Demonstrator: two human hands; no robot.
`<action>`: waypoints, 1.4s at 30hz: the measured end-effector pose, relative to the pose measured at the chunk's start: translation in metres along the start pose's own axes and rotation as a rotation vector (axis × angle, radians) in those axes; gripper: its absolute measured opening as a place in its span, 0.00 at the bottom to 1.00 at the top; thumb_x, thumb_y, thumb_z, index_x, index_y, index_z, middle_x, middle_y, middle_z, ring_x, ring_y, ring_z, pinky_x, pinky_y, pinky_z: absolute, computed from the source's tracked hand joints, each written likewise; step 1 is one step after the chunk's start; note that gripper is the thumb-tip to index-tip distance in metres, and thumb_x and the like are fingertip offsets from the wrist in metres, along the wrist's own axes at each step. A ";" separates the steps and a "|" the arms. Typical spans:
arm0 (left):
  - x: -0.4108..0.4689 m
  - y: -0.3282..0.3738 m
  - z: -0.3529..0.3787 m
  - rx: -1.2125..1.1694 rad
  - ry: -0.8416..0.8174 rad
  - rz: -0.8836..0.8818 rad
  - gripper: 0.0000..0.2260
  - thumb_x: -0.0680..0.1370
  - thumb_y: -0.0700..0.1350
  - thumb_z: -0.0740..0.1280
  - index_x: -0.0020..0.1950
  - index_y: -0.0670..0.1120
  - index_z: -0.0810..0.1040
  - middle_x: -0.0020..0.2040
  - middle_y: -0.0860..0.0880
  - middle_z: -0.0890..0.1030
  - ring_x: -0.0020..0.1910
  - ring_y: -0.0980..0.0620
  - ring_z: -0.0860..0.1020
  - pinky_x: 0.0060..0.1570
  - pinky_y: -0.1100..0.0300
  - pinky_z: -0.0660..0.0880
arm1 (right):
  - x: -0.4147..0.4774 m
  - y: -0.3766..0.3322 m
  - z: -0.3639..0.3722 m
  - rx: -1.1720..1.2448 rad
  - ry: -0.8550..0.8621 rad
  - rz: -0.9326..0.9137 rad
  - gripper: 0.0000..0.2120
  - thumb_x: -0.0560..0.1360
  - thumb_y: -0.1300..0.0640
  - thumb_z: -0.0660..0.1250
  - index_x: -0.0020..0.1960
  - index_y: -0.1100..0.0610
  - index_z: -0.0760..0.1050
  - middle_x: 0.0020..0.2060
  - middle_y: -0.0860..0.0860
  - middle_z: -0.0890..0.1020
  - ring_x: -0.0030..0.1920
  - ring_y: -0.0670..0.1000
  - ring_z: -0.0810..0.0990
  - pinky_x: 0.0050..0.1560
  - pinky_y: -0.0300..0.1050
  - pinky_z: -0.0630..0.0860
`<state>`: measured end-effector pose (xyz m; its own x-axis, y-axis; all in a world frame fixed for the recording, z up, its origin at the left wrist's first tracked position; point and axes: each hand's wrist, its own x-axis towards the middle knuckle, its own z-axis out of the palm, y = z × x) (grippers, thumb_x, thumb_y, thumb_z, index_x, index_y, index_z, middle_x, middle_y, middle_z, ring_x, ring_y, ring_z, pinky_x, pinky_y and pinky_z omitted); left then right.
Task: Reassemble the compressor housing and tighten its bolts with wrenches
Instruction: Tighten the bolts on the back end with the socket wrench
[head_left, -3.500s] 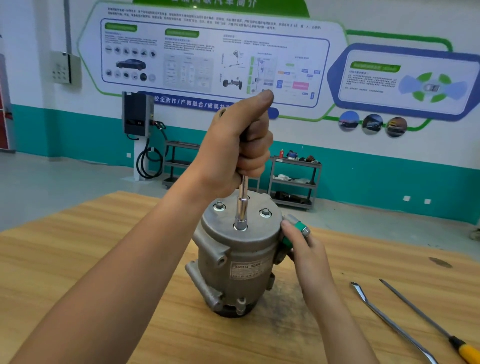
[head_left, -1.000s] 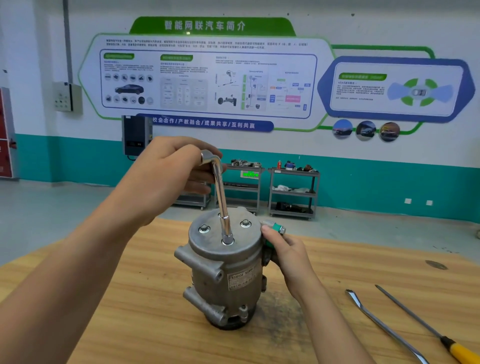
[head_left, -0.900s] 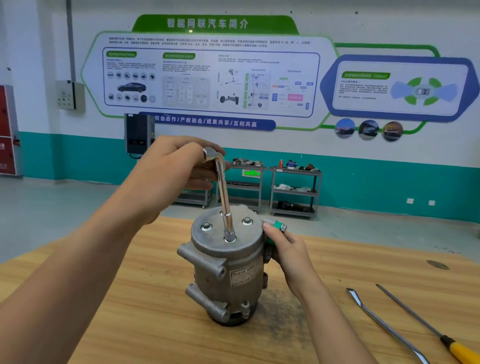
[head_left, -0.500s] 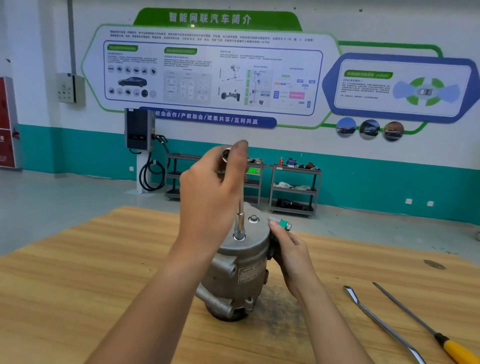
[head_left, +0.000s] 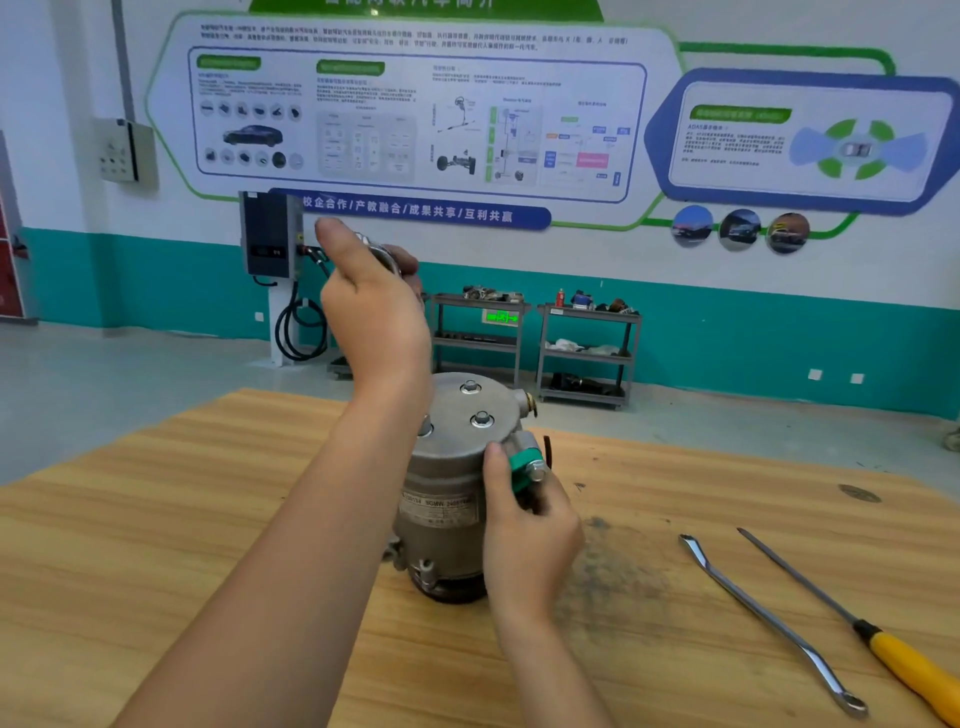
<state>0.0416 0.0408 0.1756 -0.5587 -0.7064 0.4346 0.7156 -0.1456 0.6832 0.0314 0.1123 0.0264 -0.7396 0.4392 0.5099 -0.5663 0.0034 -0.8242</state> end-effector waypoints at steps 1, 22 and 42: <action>0.003 0.001 0.002 0.002 0.006 -0.020 0.27 0.82 0.57 0.44 0.30 0.46 0.66 0.20 0.55 0.67 0.20 0.56 0.64 0.24 0.65 0.62 | -0.002 -0.001 0.001 -0.019 0.003 -0.026 0.11 0.70 0.51 0.71 0.41 0.59 0.82 0.35 0.48 0.82 0.35 0.40 0.77 0.35 0.30 0.69; 0.010 0.004 -0.005 -0.036 -0.744 -0.247 0.27 0.79 0.60 0.46 0.22 0.50 0.58 0.18 0.55 0.55 0.18 0.57 0.51 0.22 0.71 0.51 | 0.051 0.001 -0.028 0.044 -0.318 0.182 0.12 0.73 0.55 0.70 0.31 0.54 0.78 0.22 0.42 0.77 0.26 0.37 0.71 0.27 0.31 0.67; 0.006 0.040 0.011 -0.033 -0.767 -0.101 0.25 0.81 0.59 0.44 0.30 0.46 0.60 0.21 0.53 0.57 0.23 0.53 0.56 0.23 0.63 0.57 | 0.066 -0.036 -0.039 -0.355 -0.314 0.005 0.20 0.77 0.48 0.64 0.67 0.52 0.71 0.64 0.46 0.75 0.65 0.45 0.70 0.62 0.37 0.66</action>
<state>0.0623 0.0383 0.2123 -0.7472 -0.0129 0.6644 0.6513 -0.2132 0.7283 0.0174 0.1766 0.0803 -0.8470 0.1477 0.5106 -0.4436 0.3327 -0.8322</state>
